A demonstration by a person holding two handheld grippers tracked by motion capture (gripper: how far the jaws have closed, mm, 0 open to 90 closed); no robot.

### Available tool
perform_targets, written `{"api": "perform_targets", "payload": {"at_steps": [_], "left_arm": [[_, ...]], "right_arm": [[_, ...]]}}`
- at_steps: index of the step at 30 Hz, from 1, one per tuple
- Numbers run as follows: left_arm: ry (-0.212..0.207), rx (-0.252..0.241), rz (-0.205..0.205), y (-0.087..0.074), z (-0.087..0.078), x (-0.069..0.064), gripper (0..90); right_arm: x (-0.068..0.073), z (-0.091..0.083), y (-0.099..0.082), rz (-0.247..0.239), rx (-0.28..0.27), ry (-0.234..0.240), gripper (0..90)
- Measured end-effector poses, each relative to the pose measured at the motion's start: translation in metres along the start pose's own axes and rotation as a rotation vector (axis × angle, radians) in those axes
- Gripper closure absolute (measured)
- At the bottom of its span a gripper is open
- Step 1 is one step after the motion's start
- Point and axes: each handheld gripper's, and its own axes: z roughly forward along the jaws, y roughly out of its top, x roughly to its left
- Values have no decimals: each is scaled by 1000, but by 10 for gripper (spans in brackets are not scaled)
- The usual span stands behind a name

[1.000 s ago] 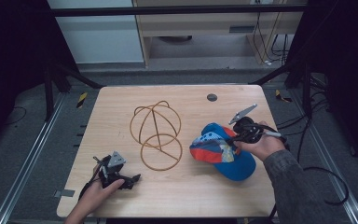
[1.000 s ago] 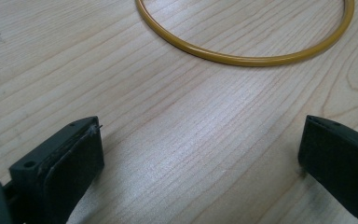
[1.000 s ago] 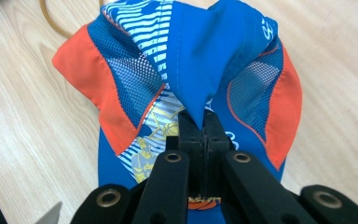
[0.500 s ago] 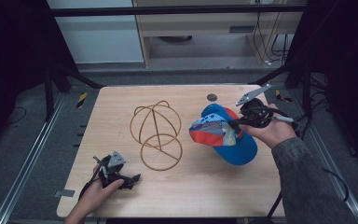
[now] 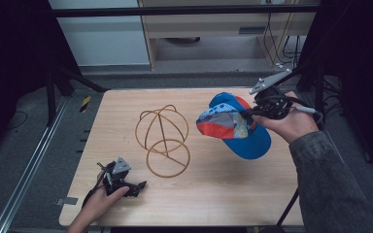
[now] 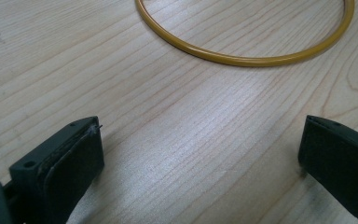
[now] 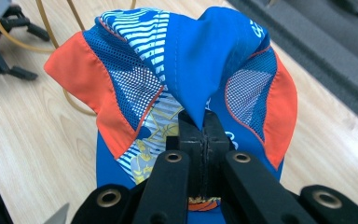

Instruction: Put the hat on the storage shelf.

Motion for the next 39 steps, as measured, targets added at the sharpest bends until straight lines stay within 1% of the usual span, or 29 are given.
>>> {"api": "perform_targets", "payload": {"at_steps": [2, 3, 7, 8, 9, 10, 12, 13, 14, 15, 16, 17, 18, 19, 21, 23, 24, 25, 27, 30, 33, 35, 36, 38, 39], "left_arm": [[0, 0, 0, 0, 0, 0, 0], [0, 1, 0, 0, 0, 0, 0], [-1, -1, -1, 0, 0, 0, 0], [-2, -1, -1, 0, 0, 0, 0], [-1, -1, -2, 0, 0, 0, 0], [-1, -1, -2, 0, 0, 0, 0], [-1, -1, -1, 0, 0, 0, 0], [-1, 0, -1, 0, 0, 0, 0], [-1, 0, -1, 0, 0, 0, 0], [-1, 0, -1, 0, 0, 0, 0], [-1, -1, -1, 0, 0, 0, 0], [-2, -1, -1, 0, 0, 0, 0], [-1, 0, -1, 0, 0, 0, 0], [-1, 0, -1, 0, 0, 0, 0], [-1, 0, -1, 0, 0, 0, 0], [0, 0, -1, 0, 0, 0, 0], [1, 0, 1, 0, 0, 0, 0], [1, 0, 1, 0, 0, 0, 0], [1, 0, 1, 0, 0, 0, 0], [2, -1, 0, 0, 0, 0, 0], [2, -1, 0, 1, 1, 0, 0], [2, -1, 0, 1, 1, 0, 0], [2, -1, 0, 1, 1, 0, 0], [2, -2, -1, 1, 1, 0, 0], [2, -2, -1, 1, 1, 0, 0]], "right_arm": [[0, -2, 4, -3, -6, 1, 900], [2, -6, 12, -11, -19, -5, 900], [6, -15, 32, -38, -57, -12, 900], [6, -15, 32, -38, -57, -12, 900], [7, -18, 43, -46, -71, -13, 900], [7, -18, 43, -46, -71, -13, 900], [9, -20, 54, -59, -80, -15, 900], [13, -21, 64, -73, -90, -14, 900], [13, -21, 64, -73, -90, -14, 900], [18, -20, 73, -87, -99, -12, 900], [18, -20, 73, -87, -99, -12, 900], [23, -17, 82, -102, -105, -2, 900], [25, -15, 86, -111, -104, 3, 900], [25, -15, 86, -111, -104, 3, 900], [32, -6, 98, -132, -99, 14, 900], [34, -3, 101, -138, -98, 18, 900], [41, 3, 107, -153, -97, 26, 900], [44, 6, 110, -162, -96, 31, 900], [46, 8, 113, -168, -98, 38, 900], [53, 15, 126, -182, -99, 60, 900], [59, 23, 136, -199, -87, 68, 900], [65, 29, 142, -211, -91, 80, 900], [65, 29, 142, -211, -91, 80, 900], [70, 35, 148, -226, -84, 88, 900], [74, 41, 153, -238, -79, 97, 900]]}}
